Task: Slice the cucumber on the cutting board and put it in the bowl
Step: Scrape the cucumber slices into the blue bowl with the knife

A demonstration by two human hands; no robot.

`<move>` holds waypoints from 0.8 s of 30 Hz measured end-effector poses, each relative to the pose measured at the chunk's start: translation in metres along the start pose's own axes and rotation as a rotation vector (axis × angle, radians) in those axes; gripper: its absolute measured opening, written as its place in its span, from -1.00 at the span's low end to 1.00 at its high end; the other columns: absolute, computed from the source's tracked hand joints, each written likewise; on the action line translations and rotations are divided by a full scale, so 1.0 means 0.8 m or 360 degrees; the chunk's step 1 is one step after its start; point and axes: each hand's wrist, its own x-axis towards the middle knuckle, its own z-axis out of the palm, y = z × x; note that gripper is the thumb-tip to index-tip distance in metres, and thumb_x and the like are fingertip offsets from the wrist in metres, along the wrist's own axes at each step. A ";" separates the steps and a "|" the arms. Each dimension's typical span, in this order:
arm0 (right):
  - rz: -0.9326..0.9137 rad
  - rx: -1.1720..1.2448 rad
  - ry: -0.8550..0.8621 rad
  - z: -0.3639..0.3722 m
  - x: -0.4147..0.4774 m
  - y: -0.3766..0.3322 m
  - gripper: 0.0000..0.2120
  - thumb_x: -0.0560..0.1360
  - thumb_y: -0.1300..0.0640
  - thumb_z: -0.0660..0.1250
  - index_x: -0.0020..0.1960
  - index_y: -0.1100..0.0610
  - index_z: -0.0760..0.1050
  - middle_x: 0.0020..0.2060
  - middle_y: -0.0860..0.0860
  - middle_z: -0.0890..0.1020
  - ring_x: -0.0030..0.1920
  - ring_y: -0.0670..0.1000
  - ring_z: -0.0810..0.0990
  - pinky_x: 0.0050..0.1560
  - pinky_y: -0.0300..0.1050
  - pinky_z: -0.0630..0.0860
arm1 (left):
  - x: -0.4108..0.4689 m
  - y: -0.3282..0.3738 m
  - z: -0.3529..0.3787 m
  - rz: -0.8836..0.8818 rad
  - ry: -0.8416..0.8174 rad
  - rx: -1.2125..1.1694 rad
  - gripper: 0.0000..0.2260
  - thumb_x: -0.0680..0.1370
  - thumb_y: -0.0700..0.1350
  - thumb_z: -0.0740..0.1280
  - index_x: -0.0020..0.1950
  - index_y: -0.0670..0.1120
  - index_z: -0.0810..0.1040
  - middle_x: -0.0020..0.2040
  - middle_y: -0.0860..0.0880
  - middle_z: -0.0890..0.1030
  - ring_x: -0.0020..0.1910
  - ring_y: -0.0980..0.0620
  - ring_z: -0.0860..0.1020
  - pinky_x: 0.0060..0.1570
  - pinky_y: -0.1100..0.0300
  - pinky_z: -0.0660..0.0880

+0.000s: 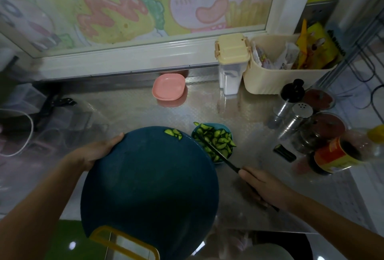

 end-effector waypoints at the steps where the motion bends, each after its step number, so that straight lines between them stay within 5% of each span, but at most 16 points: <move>1: -0.0041 -0.0092 0.0030 0.007 -0.002 -0.005 -0.71 0.59 -0.08 0.11 0.00 0.13 0.44 -0.45 -0.02 0.46 -0.53 -0.10 0.42 -0.50 -0.20 0.31 | -0.002 0.005 0.003 0.0013 -0.0033 -0.0002 -0.56 0.53 0.16 0.24 -0.02 -0.23 0.59 -0.20 -0.12 0.69 -0.27 -0.02 0.66 -0.32 0.20 0.57; 3: -0.0218 -0.0342 0.0048 0.021 -0.003 -0.015 -0.75 0.59 -0.12 0.09 0.03 0.00 0.44 -0.28 -0.11 0.53 -0.32 -0.24 0.52 -0.33 -0.35 0.40 | -0.007 0.016 0.011 0.0011 -0.0121 0.0022 -0.50 0.40 0.24 0.32 -0.05 -0.22 0.59 -0.26 -0.09 0.69 -0.31 0.02 0.66 -0.40 0.25 0.56; 5: -0.0408 -0.0585 0.0027 0.032 0.000 -0.018 -0.67 0.56 -0.18 0.04 0.06 0.01 0.44 -0.13 -0.09 0.56 -0.15 -0.21 0.51 -0.14 -0.33 0.42 | -0.009 0.026 0.018 -0.0026 -0.0226 0.0051 -0.36 0.26 0.32 0.38 0.02 -0.22 0.59 -0.12 -0.15 0.69 -0.16 -0.06 0.67 -0.20 0.14 0.60; 8: -0.0503 -0.0886 0.0102 0.040 0.005 -0.013 -0.65 0.58 -0.18 0.02 0.05 0.06 0.41 -0.13 -0.04 0.52 -0.21 -0.18 0.44 -0.18 -0.42 0.32 | -0.003 0.034 0.029 -0.0090 -0.0312 0.0092 -0.47 0.50 0.23 0.21 0.18 -0.20 0.55 0.05 -0.18 0.65 0.04 -0.14 0.62 0.13 -0.03 0.51; 12: -0.0494 -0.1106 0.0306 0.047 0.000 0.006 -0.57 0.55 -0.26 -0.06 0.02 0.03 0.40 -0.16 -0.06 0.50 -0.20 -0.11 0.45 -0.25 -0.31 0.28 | -0.006 0.048 0.045 -0.0136 -0.0370 0.0179 -0.53 0.57 0.18 0.15 0.16 -0.18 0.55 0.01 -0.15 0.67 -0.02 -0.10 0.64 -0.07 0.09 0.58; 16: -0.0367 -0.1164 0.0429 0.056 -0.011 0.027 -0.29 0.38 -0.38 -0.30 0.06 0.04 0.42 -0.17 -0.09 0.45 -0.22 -0.14 0.41 -0.20 -0.32 0.22 | -0.001 0.054 0.048 -0.0165 -0.0371 0.0329 -0.48 0.53 0.23 0.19 0.19 -0.20 0.55 0.04 -0.17 0.66 0.02 -0.13 0.63 0.10 -0.03 0.53; 20: -0.0142 -0.0989 0.0432 0.067 -0.008 0.039 -0.54 0.56 -0.24 -0.06 0.10 0.08 0.41 -0.15 -0.03 0.51 -0.25 -0.11 0.42 -0.16 -0.23 0.35 | 0.002 0.057 0.053 -0.0189 -0.0389 0.0364 -0.48 0.53 0.23 0.19 0.18 -0.19 0.55 0.04 -0.17 0.66 0.02 -0.14 0.63 0.14 -0.07 0.50; 24: -0.0134 -0.0809 0.0550 0.058 -0.002 0.061 -0.13 0.31 -0.53 -0.36 0.03 0.06 0.43 -0.23 -0.03 0.52 -0.34 -0.14 0.40 -0.30 -0.31 0.34 | 0.005 0.052 0.050 -0.0158 -0.0354 0.0346 -0.51 0.55 0.21 0.19 0.16 -0.19 0.56 0.01 -0.15 0.67 -0.01 -0.13 0.64 0.08 -0.01 0.54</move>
